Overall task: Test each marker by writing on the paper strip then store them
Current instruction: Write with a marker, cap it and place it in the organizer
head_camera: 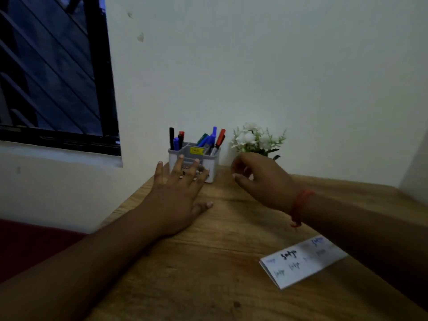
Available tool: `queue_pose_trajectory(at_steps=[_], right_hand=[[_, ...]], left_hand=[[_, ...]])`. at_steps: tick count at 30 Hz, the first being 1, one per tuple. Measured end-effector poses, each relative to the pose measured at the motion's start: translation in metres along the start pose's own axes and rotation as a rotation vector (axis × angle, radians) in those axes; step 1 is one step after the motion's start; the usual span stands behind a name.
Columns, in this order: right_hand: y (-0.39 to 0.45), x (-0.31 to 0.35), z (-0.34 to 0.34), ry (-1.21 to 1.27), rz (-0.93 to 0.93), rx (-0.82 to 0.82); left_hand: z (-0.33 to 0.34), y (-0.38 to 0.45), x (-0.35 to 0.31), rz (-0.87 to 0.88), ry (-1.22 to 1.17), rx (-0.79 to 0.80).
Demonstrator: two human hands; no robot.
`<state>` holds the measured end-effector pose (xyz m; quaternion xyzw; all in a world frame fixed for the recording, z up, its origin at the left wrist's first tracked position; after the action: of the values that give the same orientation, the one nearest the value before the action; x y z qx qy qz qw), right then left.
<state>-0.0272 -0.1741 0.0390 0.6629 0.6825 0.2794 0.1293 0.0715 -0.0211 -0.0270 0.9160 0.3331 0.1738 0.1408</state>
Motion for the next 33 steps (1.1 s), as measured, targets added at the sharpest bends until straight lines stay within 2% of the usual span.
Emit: queue_pose_trajectory(at_steps=[6, 12, 19, 25, 30, 33], right_hand=[[-0.092, -0.062, -0.045, 0.03, 0.126, 0.09], [-0.156, -0.115, -0.075, 0.081, 0.237, 0.23], [-0.173, -0.133, -0.067, -0.029, 0.141, 0.368], [-0.179, -0.138, -0.077, -0.155, 0.16, 0.419], [-0.182, -0.136, -0.082, -0.253, 0.147, 0.417], [-0.181, -0.137, -0.081, -0.258, 0.146, 0.42]], left_hand=[[-0.019, -0.015, -0.064, 0.167, -0.025, 0.063], [-0.043, -0.047, -0.12, 0.253, -0.301, 0.246], [-0.034, -0.047, -0.146, 0.33, -0.21, 0.345], [-0.025, -0.013, -0.141, 0.302, -0.24, 0.339], [-0.02, 0.011, -0.139, 0.281, -0.289, 0.263], [-0.015, 0.01, -0.139, 0.27, -0.395, 0.209]])
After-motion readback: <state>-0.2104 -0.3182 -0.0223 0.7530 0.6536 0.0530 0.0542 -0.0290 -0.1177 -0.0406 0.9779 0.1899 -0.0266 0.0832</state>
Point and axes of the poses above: each hand's wrist, its own y-axis towards the middle knuckle, its own z-axis out of the palm, x = y × z, the point moved 6 cm from there along y, towards the middle knuckle, and after that the axes turned 3 degrees about -x, right-handed, at the moved point
